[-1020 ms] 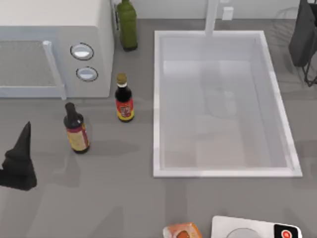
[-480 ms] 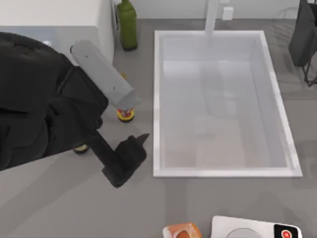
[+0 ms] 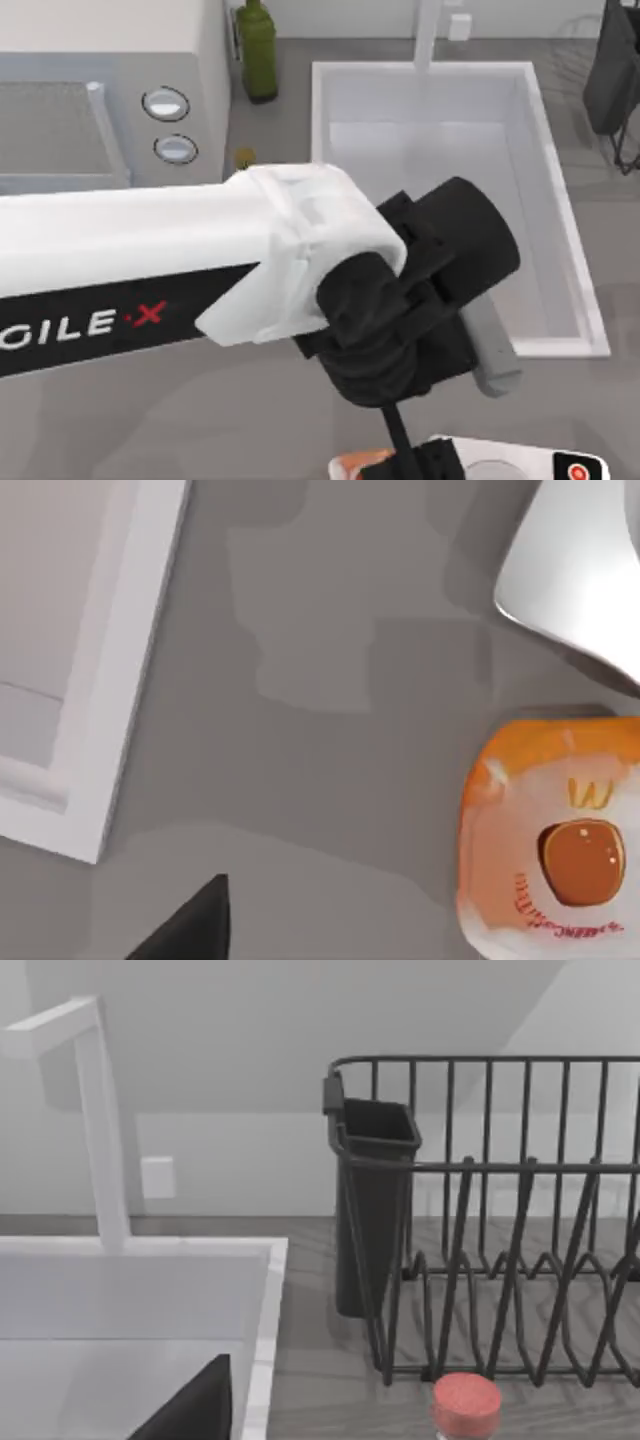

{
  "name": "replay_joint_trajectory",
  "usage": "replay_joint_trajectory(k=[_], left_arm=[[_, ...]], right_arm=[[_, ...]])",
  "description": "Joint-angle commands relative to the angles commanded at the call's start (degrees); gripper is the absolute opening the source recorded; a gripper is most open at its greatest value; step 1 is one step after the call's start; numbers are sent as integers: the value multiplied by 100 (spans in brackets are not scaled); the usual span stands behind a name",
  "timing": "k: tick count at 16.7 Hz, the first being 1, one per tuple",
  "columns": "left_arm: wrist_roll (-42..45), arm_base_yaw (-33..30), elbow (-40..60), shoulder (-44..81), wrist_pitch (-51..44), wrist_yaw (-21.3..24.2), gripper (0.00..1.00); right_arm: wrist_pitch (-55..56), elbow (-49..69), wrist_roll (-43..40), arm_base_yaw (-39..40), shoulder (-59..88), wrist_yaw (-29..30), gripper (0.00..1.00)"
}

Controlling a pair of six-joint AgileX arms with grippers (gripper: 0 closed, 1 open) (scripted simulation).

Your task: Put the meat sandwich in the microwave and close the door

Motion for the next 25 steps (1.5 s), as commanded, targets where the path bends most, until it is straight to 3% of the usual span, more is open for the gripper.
replay_joint_trajectory(k=[4, 11, 18, 25], left_arm=[[-195, -316, 270, 854, -693, 151, 100], [-209, -311, 263, 917, -735, 168, 100], [-2, -101, -191, 1258, 35, 145, 100], [-203, -337, -629, 1706, 943, 175, 100]], right_arm=[[0, 0, 0, 0, 0, 0, 100], [0, 0, 0, 0, 0, 0, 100], [0, 0, 0, 0, 0, 0, 100], [0, 0, 0, 0, 0, 0, 100]])
